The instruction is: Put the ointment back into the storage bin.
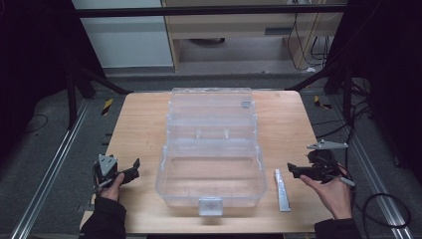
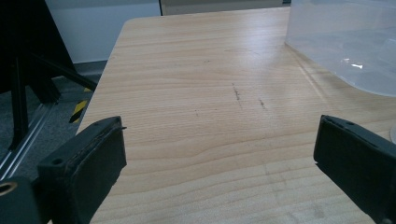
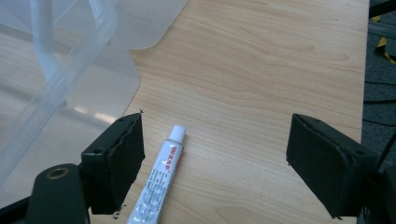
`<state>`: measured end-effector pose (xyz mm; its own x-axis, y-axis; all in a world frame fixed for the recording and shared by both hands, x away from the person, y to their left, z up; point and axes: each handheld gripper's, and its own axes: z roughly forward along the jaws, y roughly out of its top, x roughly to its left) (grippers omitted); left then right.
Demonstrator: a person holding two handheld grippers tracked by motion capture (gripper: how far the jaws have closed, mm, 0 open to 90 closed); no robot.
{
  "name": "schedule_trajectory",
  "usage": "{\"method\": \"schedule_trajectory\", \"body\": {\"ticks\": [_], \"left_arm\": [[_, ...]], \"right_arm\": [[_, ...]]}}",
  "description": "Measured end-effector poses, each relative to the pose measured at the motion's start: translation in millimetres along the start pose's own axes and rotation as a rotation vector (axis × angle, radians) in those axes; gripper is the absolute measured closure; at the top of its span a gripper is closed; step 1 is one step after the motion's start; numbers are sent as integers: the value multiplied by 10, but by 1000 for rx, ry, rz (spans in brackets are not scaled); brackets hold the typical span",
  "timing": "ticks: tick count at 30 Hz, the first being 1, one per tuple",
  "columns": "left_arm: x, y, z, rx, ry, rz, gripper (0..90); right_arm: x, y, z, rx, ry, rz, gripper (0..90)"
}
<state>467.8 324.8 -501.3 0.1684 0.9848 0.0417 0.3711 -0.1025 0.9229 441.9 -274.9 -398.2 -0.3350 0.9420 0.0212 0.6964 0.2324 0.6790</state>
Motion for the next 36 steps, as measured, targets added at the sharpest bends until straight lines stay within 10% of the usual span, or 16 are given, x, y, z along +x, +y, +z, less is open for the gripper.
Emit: {"method": "schedule_trajectory", "body": {"ticks": [36], "left_arm": [[2,0,-1,-2,-2,0,18]], "right_arm": [[352,142,313,329,33,-24,417]]}}
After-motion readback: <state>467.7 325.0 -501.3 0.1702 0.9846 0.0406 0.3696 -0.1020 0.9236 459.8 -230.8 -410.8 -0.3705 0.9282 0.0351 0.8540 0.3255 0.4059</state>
